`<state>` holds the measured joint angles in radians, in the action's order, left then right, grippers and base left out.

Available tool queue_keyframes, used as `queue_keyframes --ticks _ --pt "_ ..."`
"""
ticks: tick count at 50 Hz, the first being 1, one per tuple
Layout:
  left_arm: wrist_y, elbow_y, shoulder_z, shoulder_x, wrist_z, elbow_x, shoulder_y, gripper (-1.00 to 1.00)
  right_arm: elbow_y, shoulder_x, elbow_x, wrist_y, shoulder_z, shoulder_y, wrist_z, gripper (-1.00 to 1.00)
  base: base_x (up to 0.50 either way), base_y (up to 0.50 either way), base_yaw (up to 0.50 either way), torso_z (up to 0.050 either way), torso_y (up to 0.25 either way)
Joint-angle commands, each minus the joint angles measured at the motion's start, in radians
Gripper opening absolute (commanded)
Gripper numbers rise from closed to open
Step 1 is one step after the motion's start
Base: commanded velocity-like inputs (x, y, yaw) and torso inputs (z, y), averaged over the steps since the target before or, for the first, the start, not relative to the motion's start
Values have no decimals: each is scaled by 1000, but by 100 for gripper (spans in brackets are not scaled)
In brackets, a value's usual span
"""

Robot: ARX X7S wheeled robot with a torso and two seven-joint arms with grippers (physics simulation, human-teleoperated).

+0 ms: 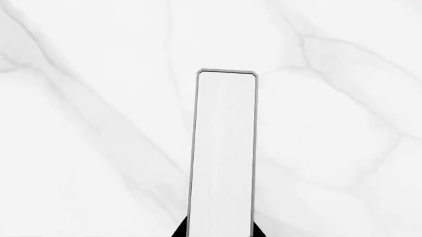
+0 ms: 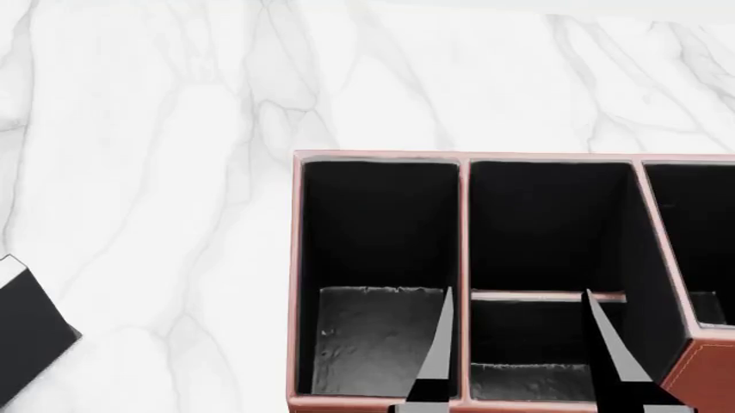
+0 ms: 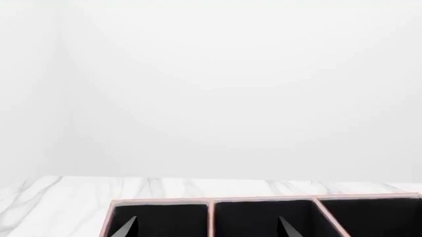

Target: Pick up the book and place it in the left compartment of the caddy.

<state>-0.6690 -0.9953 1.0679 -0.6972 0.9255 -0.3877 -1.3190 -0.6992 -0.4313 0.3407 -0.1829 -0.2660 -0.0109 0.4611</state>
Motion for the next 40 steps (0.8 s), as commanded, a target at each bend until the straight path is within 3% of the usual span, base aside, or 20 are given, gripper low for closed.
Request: queue_keyframes --ticks 1,10,15,17,23,27,35,40 --pt "36 -18 -49 33 32 -27 24 -100 2 17 -24 6 19 -1 -21 100 0 0 0 0 0" --pt "16 46 -62 6 -19 -30 23 -100 7 16 -23 12 18 0 -20 100 0 0 0 0 0" --pt "-100 334 -104 -88 -148 -69 53 -100 3 14 -24 8 17 -2 -18 100 0 0 -1 0 0" --pt "-128 383 -117 -104 -147 -94 53 -100 4 14 -23 11 18 -1 -17 100 0 0 0 0 0" --pt "-246 610 -220 -178 -288 -152 -5 -100 1 11 -27 13 17 1 -15 100 0 0 0 0 0" --pt "-326 737 -235 -222 -295 -178 -46 -100 2 12 -28 15 14 0 -15 100 0 0 0 0 0" --pt "-440 789 -285 -221 -373 -187 -134 -100 0 10 -28 17 12 1 -14 100 0 0 0 0 0" --pt "-424 831 -289 -230 -383 -166 -174 -100 -1 8 -25 16 13 0 -12 100 0 0 0 0 0"
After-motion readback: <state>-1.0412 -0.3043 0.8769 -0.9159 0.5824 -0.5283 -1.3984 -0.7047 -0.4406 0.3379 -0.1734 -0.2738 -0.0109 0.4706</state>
